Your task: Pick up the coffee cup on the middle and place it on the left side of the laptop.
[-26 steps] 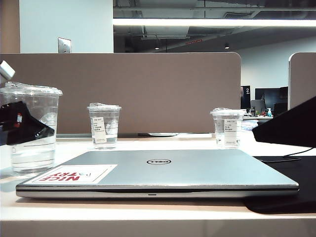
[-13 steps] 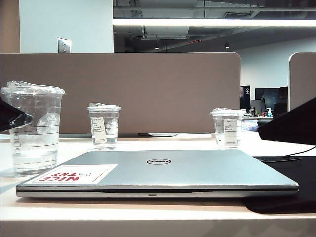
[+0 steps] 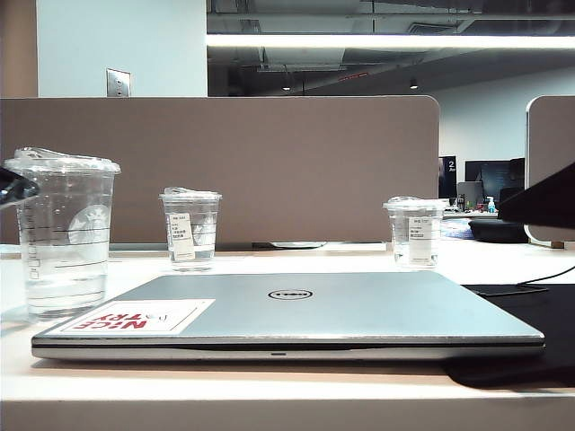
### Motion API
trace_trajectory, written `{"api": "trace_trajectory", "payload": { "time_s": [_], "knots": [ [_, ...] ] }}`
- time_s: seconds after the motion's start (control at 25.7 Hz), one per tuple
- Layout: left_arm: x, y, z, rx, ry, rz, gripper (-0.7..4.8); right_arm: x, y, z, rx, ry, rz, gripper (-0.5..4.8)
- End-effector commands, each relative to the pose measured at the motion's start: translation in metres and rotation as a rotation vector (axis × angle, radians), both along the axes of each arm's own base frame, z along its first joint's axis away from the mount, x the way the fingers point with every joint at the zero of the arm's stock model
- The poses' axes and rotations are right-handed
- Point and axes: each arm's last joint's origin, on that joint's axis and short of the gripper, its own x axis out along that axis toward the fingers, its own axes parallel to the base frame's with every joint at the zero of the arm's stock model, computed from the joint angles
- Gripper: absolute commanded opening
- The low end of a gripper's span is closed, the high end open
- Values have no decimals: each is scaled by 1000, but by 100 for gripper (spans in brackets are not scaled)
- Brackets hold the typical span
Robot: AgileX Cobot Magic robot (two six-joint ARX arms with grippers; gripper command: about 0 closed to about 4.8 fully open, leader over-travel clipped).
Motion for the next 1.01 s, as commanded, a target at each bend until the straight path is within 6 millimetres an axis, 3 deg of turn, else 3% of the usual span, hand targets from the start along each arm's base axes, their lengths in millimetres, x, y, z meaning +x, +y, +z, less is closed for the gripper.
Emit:
{"api": "trace_trajectory", "payload": {
  "time_s": [0.04,0.39,0.47,0.62,1.01],
  "knots": [
    [0,1,6,-58,-17,14,-5,3,-4,2,26,-28,-50,-5],
    [-7,1,10,-70,50,27,-5,9,-15,5,40,-50,-167,-5],
    [-13,1,10,-65,107,27,-5,12,-20,5,39,-51,-218,-5],
    [-27,1,22,-43,69,48,-5,13,-24,7,55,-75,-261,-5],
    [-59,3,28,-25,69,123,-5,16,-39,12,79,-125,-404,-5]
  ]
}}
